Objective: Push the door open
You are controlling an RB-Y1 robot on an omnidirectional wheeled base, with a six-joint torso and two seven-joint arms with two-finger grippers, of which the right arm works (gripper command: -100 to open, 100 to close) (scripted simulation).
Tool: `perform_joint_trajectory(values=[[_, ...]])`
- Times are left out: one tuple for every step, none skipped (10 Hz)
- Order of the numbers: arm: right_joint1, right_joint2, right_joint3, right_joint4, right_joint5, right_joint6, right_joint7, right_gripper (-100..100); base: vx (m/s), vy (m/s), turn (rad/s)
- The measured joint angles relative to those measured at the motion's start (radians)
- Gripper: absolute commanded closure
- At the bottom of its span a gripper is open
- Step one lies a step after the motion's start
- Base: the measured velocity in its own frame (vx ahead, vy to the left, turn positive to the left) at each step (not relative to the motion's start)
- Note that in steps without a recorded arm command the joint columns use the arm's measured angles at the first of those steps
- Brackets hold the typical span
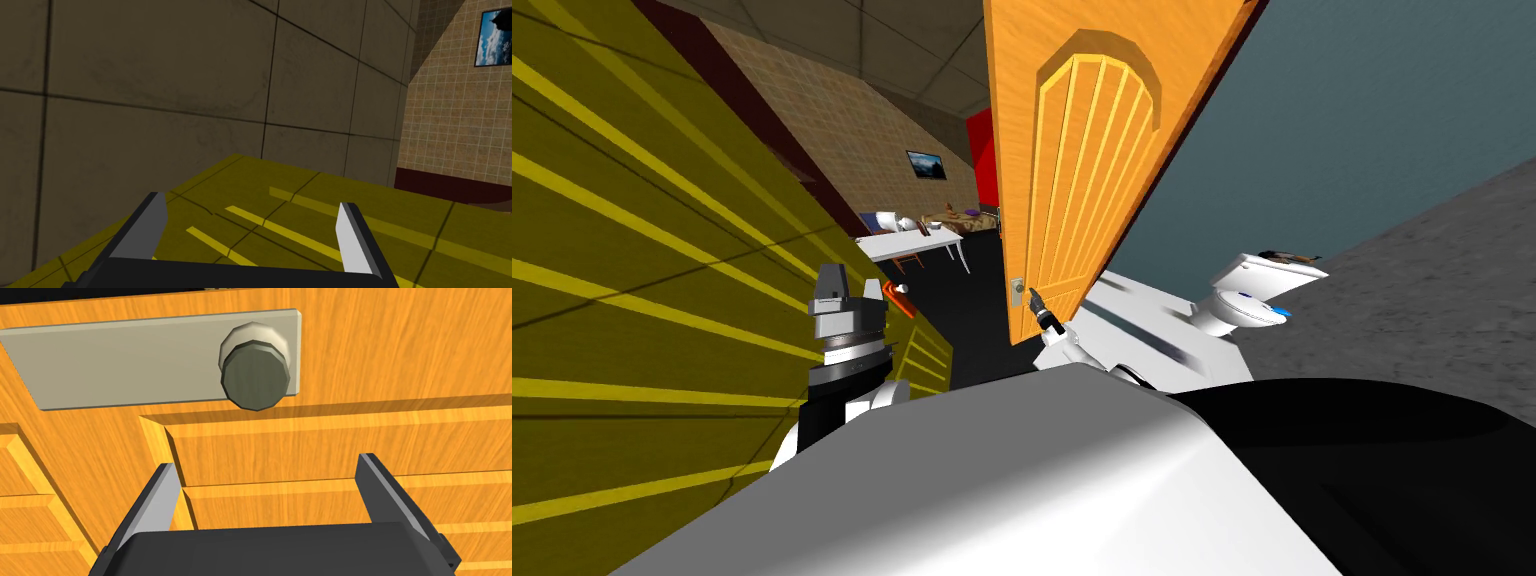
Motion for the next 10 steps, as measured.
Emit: perform_joint_trajectory(values=[[0.001,-0.001,0.003,-0.007,-0.001,0.009,-0.001,-100,-0.242,0.012,-0.030],[-0.001,-0.001,0.005,-0.009,-0.002,0.017,-0.002,-100,-0.108,0.011,-0.007],[-0.001,-0.001,0.006,-0.009,-0.002,0.018,-0.002,-100,0.079,0.020,0.029],[-0.002,0.002,0.003,-0.006,-0.001,0.016,-0.001,-100,0.168,0.022,0.026],[-0.003,0.004,0.001,-0.003,0.000,0.014,0.000,-100,0.186,0.042,0.031],[-0.004,0.006,-0.002,0.002,0.001,0.010,0.002,-100,0.206,0.097,0.042],[-0.007,0.010,-0.006,0.009,0.003,0.006,0.003,-100,0.214,0.073,0.032],[-0.009,0.013,-0.010,0.014,0.005,0.002,0.005,-100,0.236,0.050,0.035],[-0.012,0.017,-0.014,0.021,0.007,-0.002,0.007,-100,0.248,0.054,0.036],[-0.015,0.020,-0.018,0.029,0.009,-0.007,0.008,-100,0.110,0.024,0.007]])
